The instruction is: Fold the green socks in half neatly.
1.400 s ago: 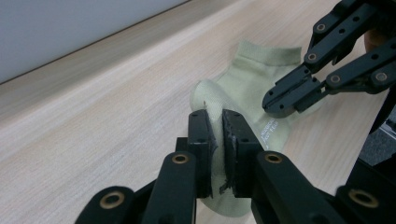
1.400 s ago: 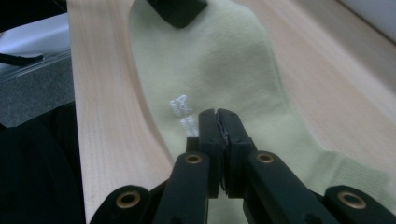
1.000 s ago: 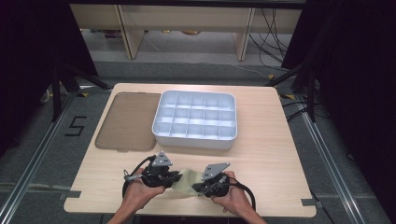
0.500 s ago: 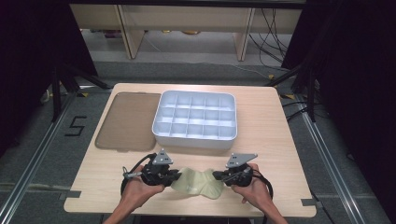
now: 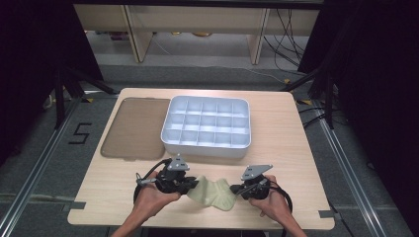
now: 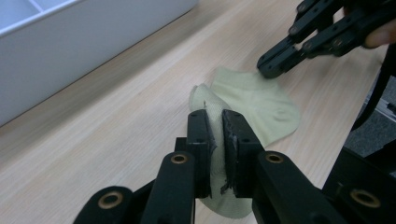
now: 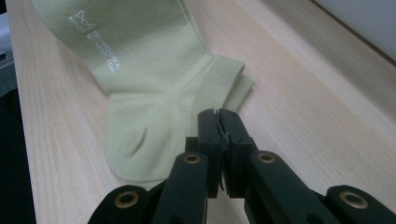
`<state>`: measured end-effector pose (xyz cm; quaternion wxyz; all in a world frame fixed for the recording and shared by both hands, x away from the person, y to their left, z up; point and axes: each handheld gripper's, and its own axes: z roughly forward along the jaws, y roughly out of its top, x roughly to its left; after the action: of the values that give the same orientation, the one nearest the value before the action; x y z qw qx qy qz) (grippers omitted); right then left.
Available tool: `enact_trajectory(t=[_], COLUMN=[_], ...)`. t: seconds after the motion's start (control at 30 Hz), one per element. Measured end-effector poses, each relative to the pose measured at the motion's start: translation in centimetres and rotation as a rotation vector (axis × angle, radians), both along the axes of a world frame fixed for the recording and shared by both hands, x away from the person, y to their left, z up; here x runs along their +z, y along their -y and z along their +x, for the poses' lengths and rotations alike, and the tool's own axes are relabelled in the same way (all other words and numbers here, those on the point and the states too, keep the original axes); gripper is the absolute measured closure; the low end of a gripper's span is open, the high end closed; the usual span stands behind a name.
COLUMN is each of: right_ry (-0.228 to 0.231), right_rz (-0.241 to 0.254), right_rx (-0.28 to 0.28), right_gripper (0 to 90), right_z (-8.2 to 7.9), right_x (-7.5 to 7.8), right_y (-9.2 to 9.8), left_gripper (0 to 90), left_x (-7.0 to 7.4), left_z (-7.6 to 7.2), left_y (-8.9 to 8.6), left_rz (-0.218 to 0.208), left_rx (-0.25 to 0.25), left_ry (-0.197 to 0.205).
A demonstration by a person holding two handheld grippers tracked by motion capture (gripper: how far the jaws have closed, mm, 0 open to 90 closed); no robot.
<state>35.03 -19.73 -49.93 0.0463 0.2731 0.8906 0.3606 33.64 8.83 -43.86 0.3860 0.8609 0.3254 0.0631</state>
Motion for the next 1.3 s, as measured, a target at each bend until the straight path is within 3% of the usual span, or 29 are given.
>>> enact_trajectory(t=[0.13,0.4,0.87,0.93,1.03,1.07,1.13,1.17,1.3], right_ry=[-0.017,-0.008,-0.024,-0.018,-0.031,-0.03,-0.031,-0.027,-0.03], right_rz=[0.006,0.013,0.02,0.02,0.023,0.026,0.027,0.027,0.033], right_rx=[-0.007,-0.003,-0.004,-0.003,-0.01,-0.009,-0.009,-0.01,-0.015], right_gripper=[88.1,88.1,87.8,87.7,87.3,87.1,87.1,87.1,86.9], right_z=[0.0,0.2,0.3,0.3,0.3,0.3,0.3,0.3,0.3], right_x=[-0.1,-0.2,-0.3,-0.3,-0.3,-0.3,-0.3,-0.3,-0.3], right_y=[0.0,0.2,0.2,0.2,0.2,0.3,0.3,0.3,0.3], left_gripper=[81.3,81.2,80.9,80.8,80.7,80.5,80.5,80.4,79.9], left_x=[0.2,0.0,-1.7,-2.2,-2.7,-3.0,-3.2,-3.3,-3.8], left_z=[0.1,0.2,1.0,1.1,1.2,1.5,1.5,1.7,1.9], left_y=[1.4,3.7,5.5,6.0,6.2,6.2,6.4,6.2,6.6], left_rz=[-0.012,-0.023,0.012,0.042,0.048,0.073,0.061,0.107,0.099], left_rx=[-0.024,-0.052,-0.073,-0.075,-0.071,-0.087,-0.071,-0.107,-0.104], left_ry=[0.001,-0.006,-0.022,-0.026,-0.037,-0.035,-0.041,-0.04,-0.049])
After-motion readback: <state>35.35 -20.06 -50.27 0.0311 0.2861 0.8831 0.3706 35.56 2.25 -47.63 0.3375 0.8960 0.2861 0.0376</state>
